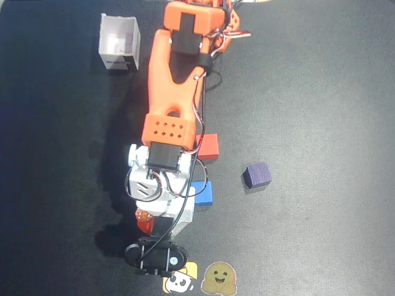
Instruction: Put the orange cube on top of the green cube.
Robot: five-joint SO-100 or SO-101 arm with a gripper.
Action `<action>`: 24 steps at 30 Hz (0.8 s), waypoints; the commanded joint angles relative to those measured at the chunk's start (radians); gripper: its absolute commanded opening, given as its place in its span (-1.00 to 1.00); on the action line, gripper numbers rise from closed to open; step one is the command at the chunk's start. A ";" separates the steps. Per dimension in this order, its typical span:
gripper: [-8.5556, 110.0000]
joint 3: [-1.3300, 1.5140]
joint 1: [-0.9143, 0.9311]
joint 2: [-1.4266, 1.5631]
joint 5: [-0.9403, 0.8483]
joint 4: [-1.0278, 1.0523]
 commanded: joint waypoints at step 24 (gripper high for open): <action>-0.50 -0.041 -0.012 0.020 0.020 -0.015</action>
